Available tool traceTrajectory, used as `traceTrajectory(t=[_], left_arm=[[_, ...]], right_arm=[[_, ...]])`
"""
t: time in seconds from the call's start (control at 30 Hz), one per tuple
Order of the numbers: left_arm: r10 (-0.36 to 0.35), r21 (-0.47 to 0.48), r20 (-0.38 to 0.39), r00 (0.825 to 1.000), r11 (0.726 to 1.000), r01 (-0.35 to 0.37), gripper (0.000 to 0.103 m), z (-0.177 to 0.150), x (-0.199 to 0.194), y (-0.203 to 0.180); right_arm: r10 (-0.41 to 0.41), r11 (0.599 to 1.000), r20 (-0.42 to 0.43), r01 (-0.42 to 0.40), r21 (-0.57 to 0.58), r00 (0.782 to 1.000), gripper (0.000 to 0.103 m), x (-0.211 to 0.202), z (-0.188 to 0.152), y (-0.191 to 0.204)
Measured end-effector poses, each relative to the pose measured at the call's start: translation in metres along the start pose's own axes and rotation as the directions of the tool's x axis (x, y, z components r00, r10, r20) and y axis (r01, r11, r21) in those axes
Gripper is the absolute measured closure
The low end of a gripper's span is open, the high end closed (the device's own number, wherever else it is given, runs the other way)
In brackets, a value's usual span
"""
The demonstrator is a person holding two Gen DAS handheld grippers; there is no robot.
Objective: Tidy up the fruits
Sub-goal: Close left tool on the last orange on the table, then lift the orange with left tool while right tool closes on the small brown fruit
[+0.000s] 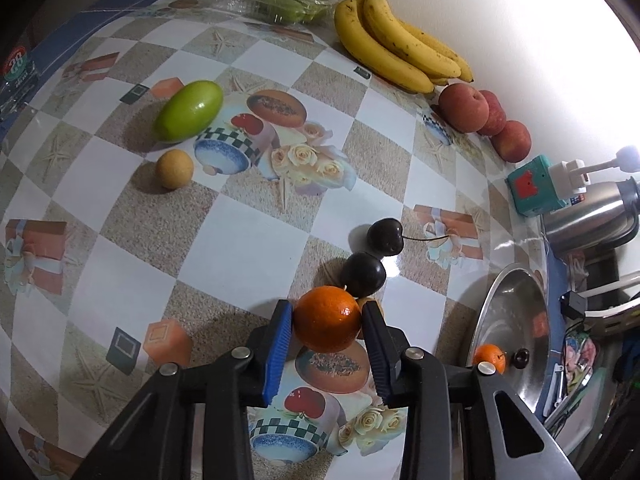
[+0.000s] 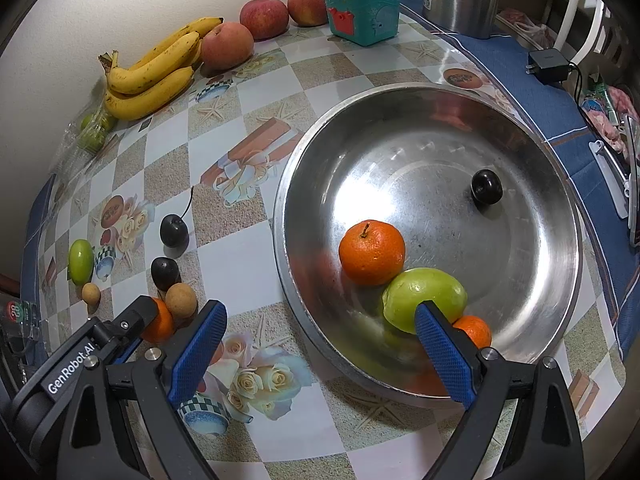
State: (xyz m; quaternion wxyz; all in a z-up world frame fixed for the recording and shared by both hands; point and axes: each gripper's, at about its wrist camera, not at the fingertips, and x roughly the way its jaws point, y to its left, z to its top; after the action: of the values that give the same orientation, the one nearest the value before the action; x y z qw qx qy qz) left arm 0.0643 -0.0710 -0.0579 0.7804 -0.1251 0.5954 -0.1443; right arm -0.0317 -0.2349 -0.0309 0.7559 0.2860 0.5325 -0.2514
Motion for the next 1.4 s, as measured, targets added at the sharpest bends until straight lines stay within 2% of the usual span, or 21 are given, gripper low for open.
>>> traceTrajectory(t=[0.17, 0.27, 0.43, 0.6, 0.73, 0.87, 1.1, 1.4], left_arm=[[0.011, -0.017, 0.023, 1.0, 1.0, -0.01, 0.065, 0.002, -0.008, 0.005], [0.048, -0.05, 0.053, 0.997, 0.998, -0.046, 0.065, 0.004, -0.015, 0.014], [0.113, -0.122, 0.126, 0.986, 0.988, -0.098, 0.065, 0.01, -0.033, 0.034], [0.153, -0.186, 0.16, 0.975, 0.975, -0.122, 0.065, 0.014, -0.045, 0.053], [0.158, -0.248, 0.162, 0.974, 0.962, -0.115, 0.065, 0.016, -0.049, 0.069], [0.161, -0.28, 0.163, 0.973, 0.954, -0.111, 0.065, 0.018, -0.051, 0.075], [0.172, -0.305, 0.148, 0.974, 0.945, -0.12, 0.065, 0.02, -0.049, 0.083], [0.185, -0.337, 0.125, 0.975, 0.932, -0.134, 0.065, 0.021, -0.043, 0.091]], right_arm=[[0.006, 1.0, 0.006, -0.006, -0.007, 1.0, 0.008, -0.001, 0.0, 0.001], [0.023, 0.999, 0.019, -0.022, -0.028, 1.0, 0.008, -0.003, 0.001, 0.006], [0.067, 0.995, 0.025, -0.065, -0.081, 0.997, 0.008, -0.006, -0.001, 0.022], [0.112, 0.986, 0.021, -0.108, -0.129, 0.994, 0.008, -0.007, -0.003, 0.04], [0.137, 0.978, 0.022, -0.132, -0.161, 0.99, 0.008, -0.008, -0.004, 0.053], [0.205, 0.959, -0.008, -0.202, -0.197, 0.979, 0.008, -0.005, -0.008, 0.069], [0.223, 0.938, -0.033, -0.224, -0.264, 0.974, 0.008, 0.003, -0.014, 0.096], [0.233, 0.932, -0.036, -0.234, -0.275, 0.972, 0.008, 0.011, -0.011, 0.102]])
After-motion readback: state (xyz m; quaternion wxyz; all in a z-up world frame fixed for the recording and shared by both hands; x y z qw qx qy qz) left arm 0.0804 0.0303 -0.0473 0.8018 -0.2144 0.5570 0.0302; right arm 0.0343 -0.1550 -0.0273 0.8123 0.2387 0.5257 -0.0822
